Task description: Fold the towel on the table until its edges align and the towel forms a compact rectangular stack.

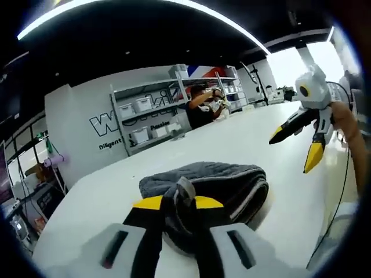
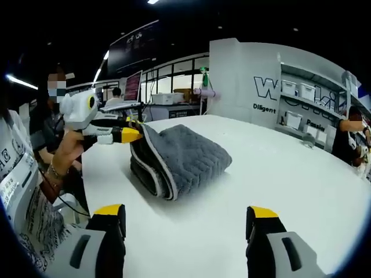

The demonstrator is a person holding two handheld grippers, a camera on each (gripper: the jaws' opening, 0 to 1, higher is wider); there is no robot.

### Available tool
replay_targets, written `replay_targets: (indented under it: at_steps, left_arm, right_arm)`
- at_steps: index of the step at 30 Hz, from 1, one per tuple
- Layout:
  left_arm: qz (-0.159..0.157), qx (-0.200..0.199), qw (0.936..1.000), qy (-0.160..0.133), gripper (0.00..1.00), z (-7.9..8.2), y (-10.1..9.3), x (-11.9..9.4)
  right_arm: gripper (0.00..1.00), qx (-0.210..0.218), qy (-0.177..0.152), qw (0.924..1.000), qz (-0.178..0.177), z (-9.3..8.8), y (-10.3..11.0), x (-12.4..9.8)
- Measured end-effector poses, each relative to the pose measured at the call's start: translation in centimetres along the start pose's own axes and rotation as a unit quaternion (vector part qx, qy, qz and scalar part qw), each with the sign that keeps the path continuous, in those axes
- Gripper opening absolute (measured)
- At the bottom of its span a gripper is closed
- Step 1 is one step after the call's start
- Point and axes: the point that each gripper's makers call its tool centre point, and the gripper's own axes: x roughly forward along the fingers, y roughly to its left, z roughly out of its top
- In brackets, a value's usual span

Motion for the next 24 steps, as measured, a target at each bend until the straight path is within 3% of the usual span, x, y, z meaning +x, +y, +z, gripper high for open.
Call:
replay_targets:
  at_steps: [3,6,10,14,19,21,24]
  left_arm:
    - [0.003,0.015,0.9998,0.013,0.15,-0.6,-0.2,-0.4]
    - [-0.002,-0.008,0.9997,0.021,0.13,-1.4,-0.2,-0.8]
    - [-0.005,-0.025,0.9988,0.043,0.11,-3.8,-0.3,-0.9]
    - [-0.010,-0.009,0.9975,0.070,0.09,-5.6,-0.8,-0.5]
    - [-0.018,-0.011,0.9973,0.070,0.10,-5.7,-0.7,-0.4]
    - [-0.047,-0.025,0.9974,0.049,0.15,-4.7,-1.1,-0.5]
    - [-0.117,-0.049,0.9912,0.036,0.32,-2.9,-2.1,-1.6]
  right_arm:
    - [0.89,0.000,0.001,1.0000,0.000,0.1,0.0,-0.1]
    - [0.89,0.000,0.001,1.0000,-0.001,0.2,0.1,-0.1]
    - [0.88,-0.001,0.003,1.0000,0.006,0.2,0.3,0.1]
    - [0.88,-0.001,0.004,1.0000,0.008,0.2,0.4,0.3]
    - [0.88,-0.001,0.003,0.9999,0.012,0.4,0.6,0.4]
    - [0.88,-0.002,0.004,0.9999,0.015,0.4,0.8,0.5]
    - [0.88,-0.003,0.006,0.9998,0.018,0.4,0.9,0.6]
